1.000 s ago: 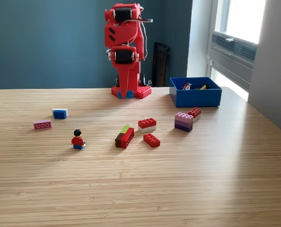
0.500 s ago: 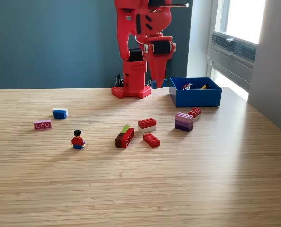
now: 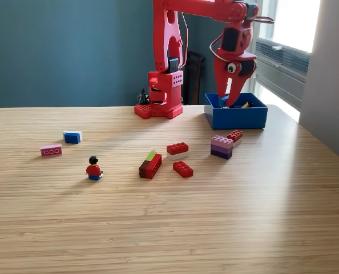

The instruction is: Grasp a lego block and put it in the bin.

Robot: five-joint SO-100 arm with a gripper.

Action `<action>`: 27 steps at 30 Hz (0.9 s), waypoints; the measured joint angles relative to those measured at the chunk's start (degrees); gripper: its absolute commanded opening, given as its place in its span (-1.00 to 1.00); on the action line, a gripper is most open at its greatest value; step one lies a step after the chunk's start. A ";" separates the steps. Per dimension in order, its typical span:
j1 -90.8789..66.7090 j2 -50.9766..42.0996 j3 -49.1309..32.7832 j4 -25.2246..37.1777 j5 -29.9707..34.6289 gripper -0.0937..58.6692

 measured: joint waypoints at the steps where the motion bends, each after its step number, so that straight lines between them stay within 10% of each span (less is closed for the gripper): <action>1: -1.93 -0.62 -1.05 0.35 0.53 -1.00; 13: -18.72 -2.37 -6.15 1.93 2.90 -0.98; 21: -19.07 -2.37 -6.15 1.93 2.29 -0.04; 27: -17.93 -2.37 -6.15 1.93 2.29 -0.57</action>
